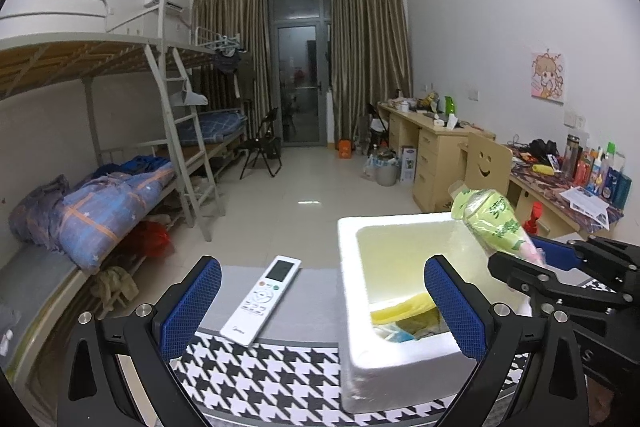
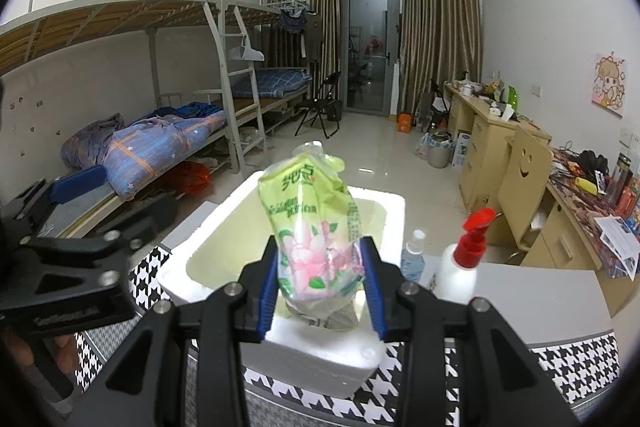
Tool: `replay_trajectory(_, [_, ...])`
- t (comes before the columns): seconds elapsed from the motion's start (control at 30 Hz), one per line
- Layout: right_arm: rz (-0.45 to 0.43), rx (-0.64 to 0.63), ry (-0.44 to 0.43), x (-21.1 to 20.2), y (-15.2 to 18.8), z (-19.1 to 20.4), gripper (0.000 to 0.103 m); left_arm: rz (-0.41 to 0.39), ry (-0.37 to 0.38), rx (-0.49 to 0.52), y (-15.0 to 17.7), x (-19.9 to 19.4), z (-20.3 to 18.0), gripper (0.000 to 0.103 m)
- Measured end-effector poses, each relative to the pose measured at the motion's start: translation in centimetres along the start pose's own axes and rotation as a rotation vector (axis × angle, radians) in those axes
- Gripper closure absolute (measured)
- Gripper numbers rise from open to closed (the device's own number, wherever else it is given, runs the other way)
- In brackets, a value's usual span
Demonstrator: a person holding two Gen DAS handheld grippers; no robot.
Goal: Organize soft objects
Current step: 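Lower the right tool into the box and open it to release the soap packet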
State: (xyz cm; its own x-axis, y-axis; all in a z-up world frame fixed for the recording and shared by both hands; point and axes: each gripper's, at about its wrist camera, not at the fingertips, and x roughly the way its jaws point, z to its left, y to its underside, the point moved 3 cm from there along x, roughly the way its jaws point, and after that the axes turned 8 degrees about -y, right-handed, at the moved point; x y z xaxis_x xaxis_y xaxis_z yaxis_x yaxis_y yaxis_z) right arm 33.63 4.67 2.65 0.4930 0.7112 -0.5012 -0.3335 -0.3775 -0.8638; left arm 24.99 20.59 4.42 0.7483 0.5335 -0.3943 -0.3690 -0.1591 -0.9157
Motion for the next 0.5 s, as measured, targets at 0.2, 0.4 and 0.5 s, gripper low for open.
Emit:
replay_trajectory(0.2, [0.02,0.024,-0.016,1.3,-0.3,0.1,0.06,-0.01,-0.012,-0.015,0.4,-1.0,1.4,0.001])
replay_trajectory(0.4, [0.04,0.034,-0.005,2.8,-0.5,-0.3,0.046,-0.013,-0.021,-0.023,0.9,-1.6,2.4,0.001])
replay_trajectory(0.5, [0.048,0.046,0.003,3.2,-0.3,-0.6,0.026,-0.012,-0.019,-0.027,1.0,-1.7,2.7,0.001])
